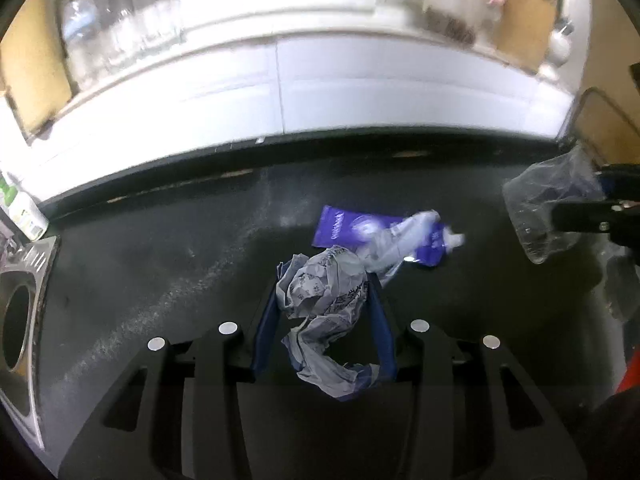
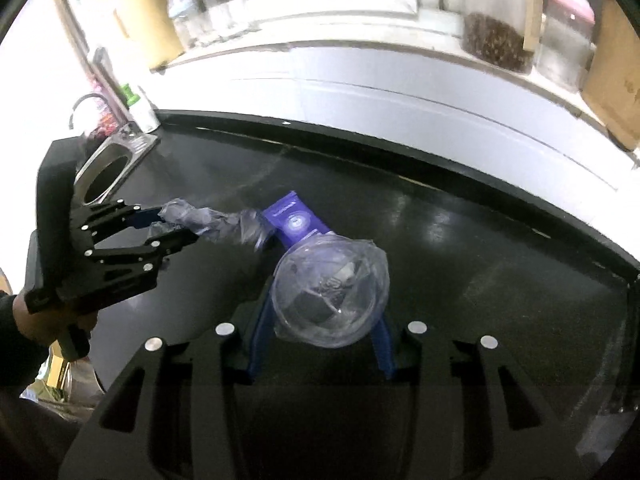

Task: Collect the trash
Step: 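Grasp the foil wrapper with the left tool while the right tool grasps the plastic cup, then carry the foil wrapper and clear cup to the bin and release both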

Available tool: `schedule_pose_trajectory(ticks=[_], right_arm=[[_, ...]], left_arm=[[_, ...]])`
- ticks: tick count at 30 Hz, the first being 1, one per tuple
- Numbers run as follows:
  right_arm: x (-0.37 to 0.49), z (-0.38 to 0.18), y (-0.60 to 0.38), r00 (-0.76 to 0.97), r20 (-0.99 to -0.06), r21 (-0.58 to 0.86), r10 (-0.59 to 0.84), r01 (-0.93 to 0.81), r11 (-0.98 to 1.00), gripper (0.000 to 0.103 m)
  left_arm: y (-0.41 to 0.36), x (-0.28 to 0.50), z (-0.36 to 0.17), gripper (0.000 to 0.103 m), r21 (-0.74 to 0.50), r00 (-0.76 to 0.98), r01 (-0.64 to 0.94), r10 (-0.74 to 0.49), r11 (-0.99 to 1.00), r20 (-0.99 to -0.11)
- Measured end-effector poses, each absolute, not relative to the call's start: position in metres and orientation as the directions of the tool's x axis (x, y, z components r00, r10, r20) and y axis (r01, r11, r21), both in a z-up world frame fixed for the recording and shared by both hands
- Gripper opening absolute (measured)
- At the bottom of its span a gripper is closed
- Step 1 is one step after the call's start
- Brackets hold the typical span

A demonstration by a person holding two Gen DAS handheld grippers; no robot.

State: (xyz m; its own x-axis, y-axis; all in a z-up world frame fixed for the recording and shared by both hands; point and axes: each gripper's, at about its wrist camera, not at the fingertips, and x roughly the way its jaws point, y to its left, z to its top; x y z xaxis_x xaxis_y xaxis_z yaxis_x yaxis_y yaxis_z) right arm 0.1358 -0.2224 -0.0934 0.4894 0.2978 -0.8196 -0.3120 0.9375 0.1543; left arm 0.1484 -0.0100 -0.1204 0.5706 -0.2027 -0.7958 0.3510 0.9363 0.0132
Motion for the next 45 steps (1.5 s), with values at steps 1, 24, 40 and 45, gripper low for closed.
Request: schedule_pose_trajectory(ticks=[1,24,40,45], right_arm=[[0.131,-0.092,-0.221,0.490,-0.819,0.153,0.300,-0.317,0.936,0.042],[0.055,-0.055,-0.208,0.505,-0.789,0.125,0.349,-0.425,0.896,0.042],[0.014,-0.042,-0.013,0.315,-0.785,0.145,0.533,-0.743,0.653,0.042],[-0.014,-0.042,0.071,0.206,-0.790,0.156,0.577,-0.843,0.515,0.042]], left_arm=[[-0.012,0.147,-0.125,0.041,0.029,0.548,0.344,-0.176,0.938,-0.818],[-0.002,0.039,-0.058,0.041,0.058,0.619,0.213,-0.088,0.975,-0.780],[0.154,-0.091,-0.045,0.041,0.053,0.585,-0.212,0.170,0.976,-0.793],[0.216,-0.141,-0.050,0.041,0.049,0.532,-0.380,0.262,0.924,-0.805]])
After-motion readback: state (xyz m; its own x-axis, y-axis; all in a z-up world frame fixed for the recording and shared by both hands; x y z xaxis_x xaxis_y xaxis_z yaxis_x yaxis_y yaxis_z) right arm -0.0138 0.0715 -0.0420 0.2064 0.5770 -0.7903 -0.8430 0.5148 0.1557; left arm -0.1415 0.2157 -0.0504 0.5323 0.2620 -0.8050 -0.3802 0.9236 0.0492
